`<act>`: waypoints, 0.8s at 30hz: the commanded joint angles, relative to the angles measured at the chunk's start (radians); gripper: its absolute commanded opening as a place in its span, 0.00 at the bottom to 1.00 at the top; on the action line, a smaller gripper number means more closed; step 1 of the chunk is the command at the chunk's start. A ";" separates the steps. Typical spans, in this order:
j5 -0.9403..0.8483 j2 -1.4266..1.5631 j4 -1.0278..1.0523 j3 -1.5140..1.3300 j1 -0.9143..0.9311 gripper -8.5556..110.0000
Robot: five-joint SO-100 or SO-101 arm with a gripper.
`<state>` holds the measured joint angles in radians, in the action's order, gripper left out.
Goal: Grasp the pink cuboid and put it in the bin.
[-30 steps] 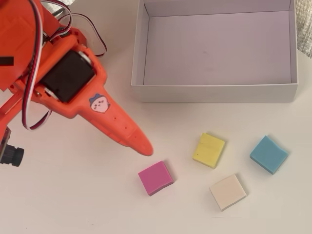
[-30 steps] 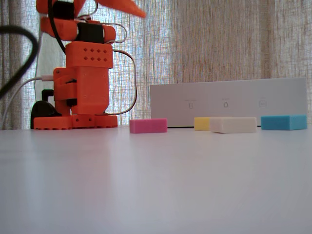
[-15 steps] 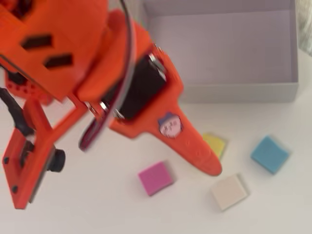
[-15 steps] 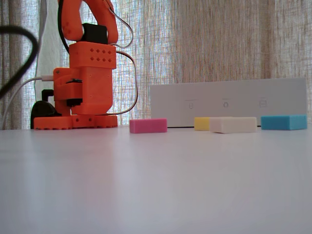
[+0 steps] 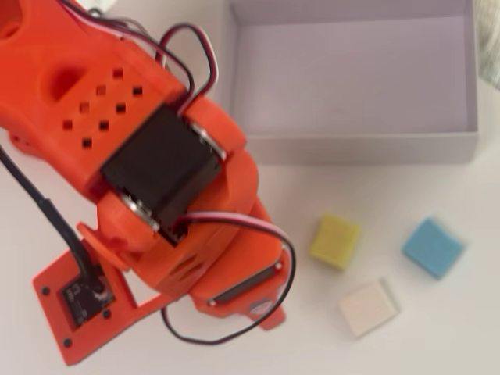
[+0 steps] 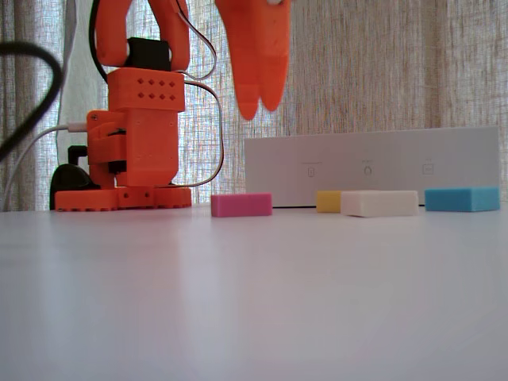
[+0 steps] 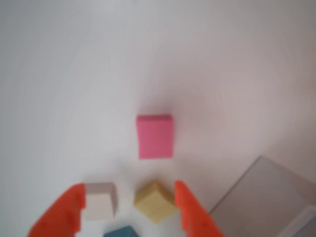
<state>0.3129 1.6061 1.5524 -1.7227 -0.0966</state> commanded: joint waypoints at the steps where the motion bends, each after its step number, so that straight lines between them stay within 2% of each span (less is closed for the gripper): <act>1: -0.029 0.000 -0.057 -0.052 0.003 0.26; 24: -0.049 -0.046 -0.130 -0.167 -0.008 0.27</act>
<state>0.2715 1.5601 1.4312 -1.8914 -0.1089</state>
